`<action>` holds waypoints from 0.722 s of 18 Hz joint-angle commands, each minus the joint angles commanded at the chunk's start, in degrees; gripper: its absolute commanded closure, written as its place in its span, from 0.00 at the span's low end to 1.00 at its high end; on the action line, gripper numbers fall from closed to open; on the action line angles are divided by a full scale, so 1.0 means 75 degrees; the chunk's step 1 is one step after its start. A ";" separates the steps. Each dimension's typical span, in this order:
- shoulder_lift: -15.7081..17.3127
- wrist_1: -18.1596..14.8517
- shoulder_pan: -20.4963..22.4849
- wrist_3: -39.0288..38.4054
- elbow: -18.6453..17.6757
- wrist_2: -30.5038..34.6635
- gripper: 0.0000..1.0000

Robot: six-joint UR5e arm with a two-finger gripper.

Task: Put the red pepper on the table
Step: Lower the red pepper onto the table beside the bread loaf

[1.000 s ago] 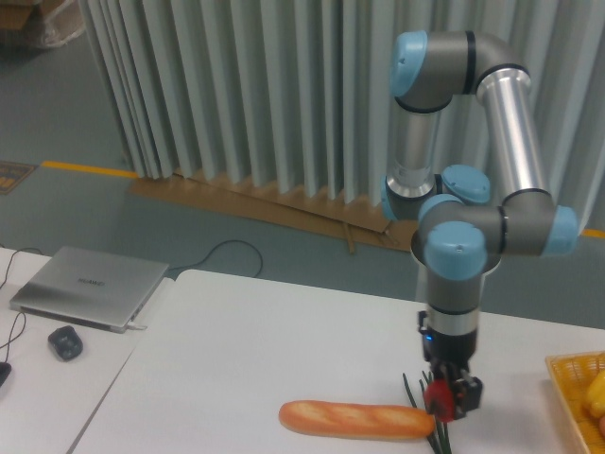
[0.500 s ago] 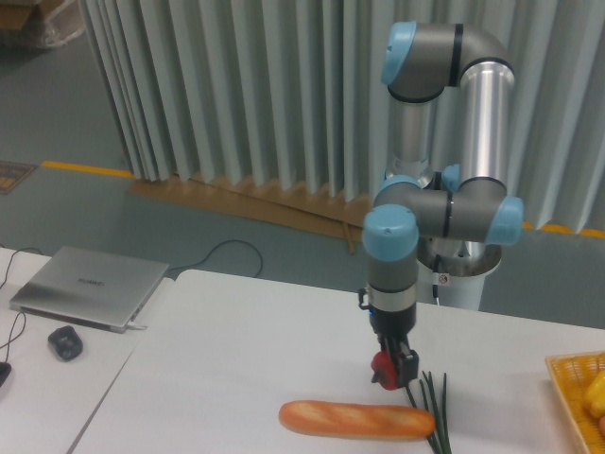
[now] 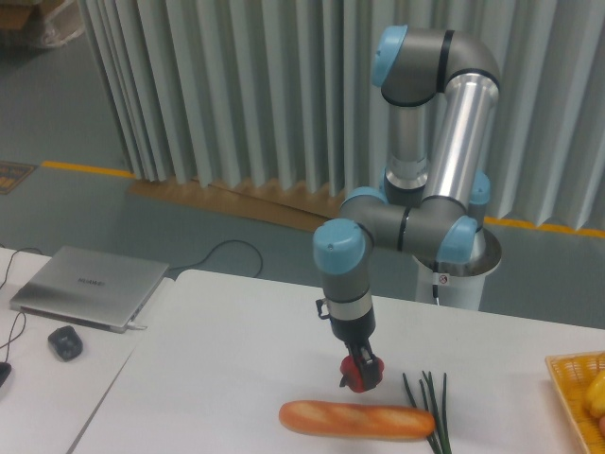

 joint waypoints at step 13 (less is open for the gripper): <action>0.0058 0.0259 -0.0739 -0.0646 -0.0375 0.0236 0.48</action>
